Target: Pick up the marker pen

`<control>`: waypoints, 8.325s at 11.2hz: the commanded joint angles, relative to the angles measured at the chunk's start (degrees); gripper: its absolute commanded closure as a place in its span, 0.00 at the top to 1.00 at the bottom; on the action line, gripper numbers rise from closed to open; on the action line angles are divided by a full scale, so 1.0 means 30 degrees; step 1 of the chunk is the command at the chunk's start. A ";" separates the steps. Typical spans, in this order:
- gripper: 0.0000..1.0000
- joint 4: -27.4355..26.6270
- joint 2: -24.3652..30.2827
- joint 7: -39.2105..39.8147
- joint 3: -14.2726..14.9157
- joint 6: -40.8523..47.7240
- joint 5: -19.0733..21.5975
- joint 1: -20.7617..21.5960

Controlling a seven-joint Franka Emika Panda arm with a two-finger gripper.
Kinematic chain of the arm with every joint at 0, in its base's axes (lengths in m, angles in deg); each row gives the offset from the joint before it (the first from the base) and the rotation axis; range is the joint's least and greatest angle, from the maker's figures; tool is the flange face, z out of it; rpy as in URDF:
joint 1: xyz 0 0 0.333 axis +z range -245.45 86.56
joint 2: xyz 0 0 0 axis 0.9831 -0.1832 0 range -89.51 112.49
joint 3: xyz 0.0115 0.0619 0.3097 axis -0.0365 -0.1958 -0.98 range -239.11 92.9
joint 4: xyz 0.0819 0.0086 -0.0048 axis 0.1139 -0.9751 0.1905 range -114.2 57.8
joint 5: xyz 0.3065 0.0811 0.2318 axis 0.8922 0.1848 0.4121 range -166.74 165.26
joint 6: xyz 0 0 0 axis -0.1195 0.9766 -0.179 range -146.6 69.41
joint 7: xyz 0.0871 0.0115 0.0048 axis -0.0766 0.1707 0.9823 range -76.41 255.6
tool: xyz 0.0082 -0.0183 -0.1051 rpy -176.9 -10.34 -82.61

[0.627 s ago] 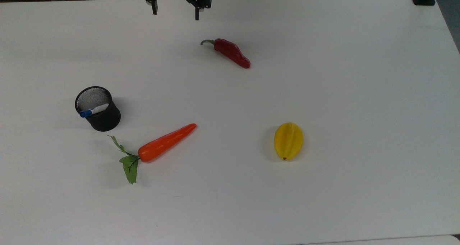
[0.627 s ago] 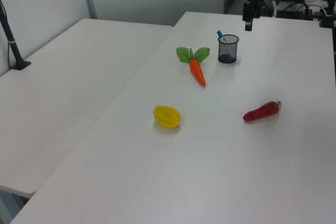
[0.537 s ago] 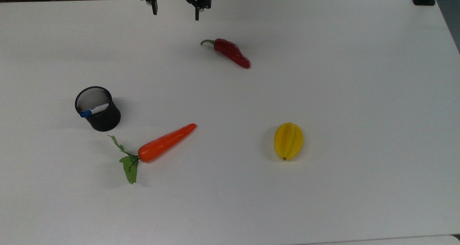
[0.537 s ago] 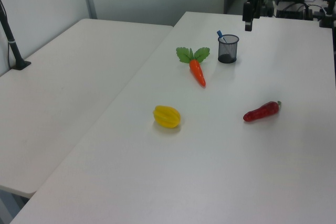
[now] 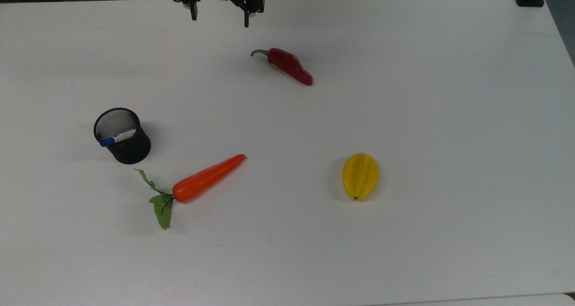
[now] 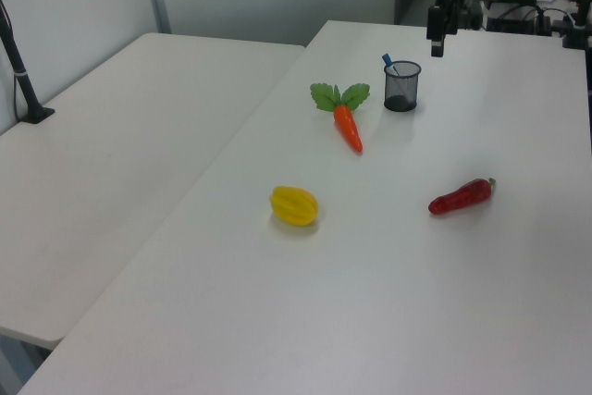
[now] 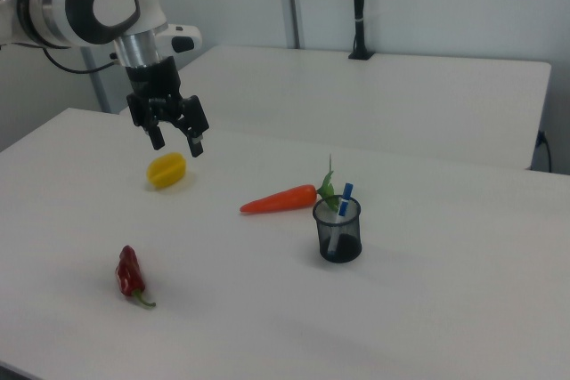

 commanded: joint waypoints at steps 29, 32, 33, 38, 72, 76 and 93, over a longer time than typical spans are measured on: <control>0.81 0.0904 -0.7134 -0.0060 0.0261 -1.5807 -0.0078 -0.5828; 0.72 0.0875 -0.7545 -0.0031 0.0261 -1.6280 -0.0136 -0.5858; 0.67 0.0875 -0.7663 -0.0031 0.0261 -1.6309 -0.0194 -0.5858; 0.32 0.0787 -0.7840 -0.0031 0.0261 -1.7159 -0.0136 -0.5916; 0.13 0.0670 -0.3794 -0.2199 -0.1760 -0.5031 0.0450 -0.1317; 0.13 0.0728 -0.4848 -0.2198 -0.1761 -0.5234 0.0450 -0.0763; 1.00 0.0816 -0.4536 -0.1909 -0.1731 -0.4309 0.0011 -0.0436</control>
